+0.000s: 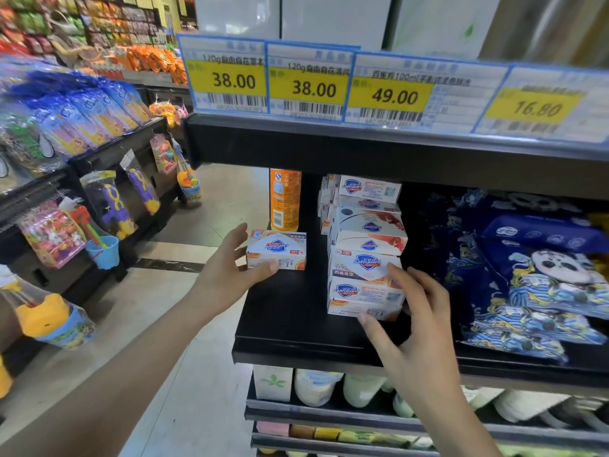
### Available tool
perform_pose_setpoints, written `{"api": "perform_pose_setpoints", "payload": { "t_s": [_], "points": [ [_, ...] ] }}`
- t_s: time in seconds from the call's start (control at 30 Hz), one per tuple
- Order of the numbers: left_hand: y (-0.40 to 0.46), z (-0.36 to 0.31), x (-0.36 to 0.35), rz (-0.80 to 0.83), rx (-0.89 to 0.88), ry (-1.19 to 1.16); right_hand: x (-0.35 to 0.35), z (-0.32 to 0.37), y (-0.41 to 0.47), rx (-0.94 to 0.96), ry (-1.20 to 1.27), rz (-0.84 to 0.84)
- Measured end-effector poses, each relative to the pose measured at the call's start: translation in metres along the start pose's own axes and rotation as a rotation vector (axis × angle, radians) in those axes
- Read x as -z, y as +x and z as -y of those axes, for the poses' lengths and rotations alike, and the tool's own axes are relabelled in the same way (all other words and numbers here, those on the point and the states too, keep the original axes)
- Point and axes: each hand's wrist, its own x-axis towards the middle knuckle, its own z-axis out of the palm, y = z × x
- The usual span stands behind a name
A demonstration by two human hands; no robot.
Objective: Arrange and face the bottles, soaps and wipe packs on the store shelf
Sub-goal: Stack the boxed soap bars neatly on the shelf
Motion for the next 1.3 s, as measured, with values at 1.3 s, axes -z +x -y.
{"api": "perform_pose_setpoints", "payload": {
  "t_s": [1.3],
  "points": [
    [-0.114,-0.063,-0.033,0.176,0.166,-0.361,0.017,0.036,-0.025,0.409,-0.122,0.016]
  ]
}}
